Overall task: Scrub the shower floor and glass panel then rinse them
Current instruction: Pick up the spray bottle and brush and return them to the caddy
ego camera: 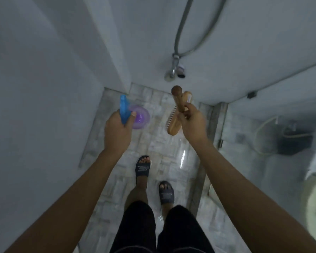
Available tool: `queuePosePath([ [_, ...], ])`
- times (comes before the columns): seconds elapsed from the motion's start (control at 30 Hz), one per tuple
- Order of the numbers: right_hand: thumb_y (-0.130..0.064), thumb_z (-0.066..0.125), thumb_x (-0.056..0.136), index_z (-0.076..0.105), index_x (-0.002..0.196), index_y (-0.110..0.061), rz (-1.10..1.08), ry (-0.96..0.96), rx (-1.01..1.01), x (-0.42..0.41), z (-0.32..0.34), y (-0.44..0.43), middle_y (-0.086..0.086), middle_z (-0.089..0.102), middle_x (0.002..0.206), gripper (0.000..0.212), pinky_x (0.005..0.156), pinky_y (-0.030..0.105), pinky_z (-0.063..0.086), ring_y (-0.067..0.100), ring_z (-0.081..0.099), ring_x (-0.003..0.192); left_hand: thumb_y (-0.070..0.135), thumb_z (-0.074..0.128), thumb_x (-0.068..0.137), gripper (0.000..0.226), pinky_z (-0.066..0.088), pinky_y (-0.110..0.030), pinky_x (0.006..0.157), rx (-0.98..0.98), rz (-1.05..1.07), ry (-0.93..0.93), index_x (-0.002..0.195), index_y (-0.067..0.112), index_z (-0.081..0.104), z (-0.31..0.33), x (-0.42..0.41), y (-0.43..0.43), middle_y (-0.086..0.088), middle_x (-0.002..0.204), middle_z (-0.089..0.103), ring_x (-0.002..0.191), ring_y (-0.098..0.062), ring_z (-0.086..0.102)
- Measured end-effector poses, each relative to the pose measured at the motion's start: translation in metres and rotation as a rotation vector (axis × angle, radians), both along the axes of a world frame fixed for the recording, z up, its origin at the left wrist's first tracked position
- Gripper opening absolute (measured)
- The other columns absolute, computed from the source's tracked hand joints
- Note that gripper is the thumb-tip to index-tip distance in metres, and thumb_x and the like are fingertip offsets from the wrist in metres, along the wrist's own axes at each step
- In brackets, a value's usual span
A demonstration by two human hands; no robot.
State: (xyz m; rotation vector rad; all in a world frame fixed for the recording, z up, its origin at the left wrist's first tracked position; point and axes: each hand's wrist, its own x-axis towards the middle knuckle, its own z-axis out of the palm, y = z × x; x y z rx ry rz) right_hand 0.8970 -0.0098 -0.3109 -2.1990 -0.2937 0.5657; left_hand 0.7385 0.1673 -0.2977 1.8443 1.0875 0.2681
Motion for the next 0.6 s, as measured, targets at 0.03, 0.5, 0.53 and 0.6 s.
queuePosePath([
  [0.03, -0.009, 0.067, 0.094, 0.067, 0.121, -0.011, 0.03, -0.023, 0.007, 0.0, 0.029, 0.002, -0.011, 0.062, 0.078, 0.026, 0.063, 0.002, 0.039, -0.001, 0.058, 0.069, 0.041, 0.063, 0.097, 0.033, 0.054, -0.04, 0.075, 0.013, 0.021, -0.008, 0.104, 0.008, 0.069, 0.026, -0.007, 0.001, -0.009, 0.092, 0.07, 0.084, -0.023, 0.066],
  [0.5, -0.045, 0.074, 0.089, 0.062, 0.086, -0.018, 0.493, -0.246, 0.139, -0.109, 0.325, 0.064, -0.011, 0.061, 0.067, 0.03, 0.049, 0.014, 0.039, -0.001, 0.056, 0.058, 0.051, 0.061, 0.09, 0.041, 0.049, -0.032, 0.071, 0.209, 0.413, -0.143, 0.095, 0.011, 0.068, 0.301, -0.192, -0.022, -0.005, 0.084, 0.068, 0.078, -0.02, 0.064],
  [0.53, -0.046, 0.073, 0.089, 0.062, 0.087, -0.018, 0.526, -0.254, 0.14, -0.123, 0.337, 0.069, -0.013, 0.061, 0.067, 0.03, 0.048, 0.012, 0.039, -0.004, 0.055, 0.056, 0.048, 0.063, 0.092, 0.038, 0.048, -0.026, 0.069, 0.23, 0.439, -0.138, 0.094, 0.011, 0.068, 0.312, -0.209, -0.025, -0.005, 0.083, 0.068, 0.077, -0.019, 0.064],
  [0.6, -0.046, 0.073, 0.09, 0.062, 0.087, -0.02, 0.611, -0.236, 0.178, -0.155, 0.36, 0.082, -0.014, 0.061, 0.068, 0.029, 0.047, 0.01, 0.041, -0.007, 0.056, 0.054, 0.039, 0.064, 0.096, 0.028, 0.042, -0.018, 0.063, 0.29, 0.525, -0.128, 0.089, 0.012, 0.067, 0.339, -0.249, -0.033, -0.004, 0.08, 0.066, 0.073, -0.015, 0.062],
])
